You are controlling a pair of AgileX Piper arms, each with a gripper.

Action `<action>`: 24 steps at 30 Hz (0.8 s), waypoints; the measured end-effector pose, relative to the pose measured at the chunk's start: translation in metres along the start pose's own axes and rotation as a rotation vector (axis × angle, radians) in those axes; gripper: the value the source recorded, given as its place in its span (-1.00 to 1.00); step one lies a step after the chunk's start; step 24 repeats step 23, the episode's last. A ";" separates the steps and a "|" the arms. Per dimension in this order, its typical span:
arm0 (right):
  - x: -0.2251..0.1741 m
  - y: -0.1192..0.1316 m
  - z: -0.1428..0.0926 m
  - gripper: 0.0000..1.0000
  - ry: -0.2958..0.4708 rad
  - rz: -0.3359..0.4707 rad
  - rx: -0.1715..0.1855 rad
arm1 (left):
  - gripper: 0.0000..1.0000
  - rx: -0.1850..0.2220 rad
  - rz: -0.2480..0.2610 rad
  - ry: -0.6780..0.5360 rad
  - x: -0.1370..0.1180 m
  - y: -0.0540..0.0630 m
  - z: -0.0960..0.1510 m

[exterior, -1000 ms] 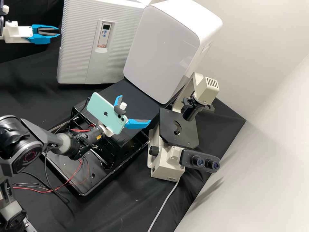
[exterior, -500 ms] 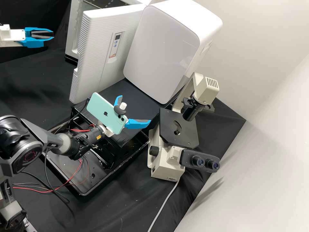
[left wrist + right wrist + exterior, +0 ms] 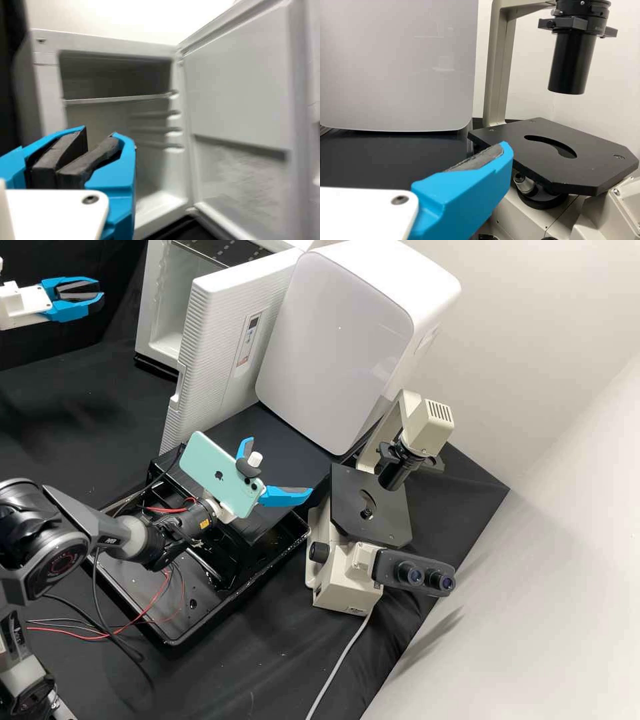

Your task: Open the incubator door

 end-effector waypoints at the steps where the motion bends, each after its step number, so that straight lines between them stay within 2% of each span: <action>1: 0.000 0.000 0.000 1.00 0.000 0.000 0.000 | -1.00 0.009 -0.014 0.032 0.000 -0.003 -0.003; 2: 0.000 0.000 0.000 1.00 0.000 0.000 0.000 | 1.00 0.010 -0.028 0.052 0.001 -0.006 -0.006; 4: 0.000 0.000 0.000 1.00 0.000 0.000 0.000 | 1.00 0.008 -0.069 0.137 0.001 -0.014 -0.014; 7: 0.000 0.000 0.000 1.00 0.000 0.000 0.000 | 1.00 0.017 -0.094 0.220 0.001 -0.019 -0.020; 11: 0.000 0.000 0.000 1.00 0.000 0.000 0.000 | 1.00 0.086 -0.087 0.290 0.003 -0.021 -0.021; 14: 0.000 0.000 0.000 1.00 0.000 0.000 0.000 | 1.00 0.116 -0.076 0.322 0.004 -0.021 -0.019; 17: 0.000 0.000 0.000 1.00 0.000 0.000 0.000 | 1.00 0.123 -0.069 0.343 0.005 -0.024 -0.021; 21: 0.000 0.000 0.000 1.00 0.000 0.000 0.000 | 1.00 0.124 -0.019 0.341 0.004 -0.025 -0.023; 24: 0.000 0.000 0.000 1.00 0.000 0.000 0.000 | 1.00 0.107 -0.002 0.341 0.004 -0.025 -0.024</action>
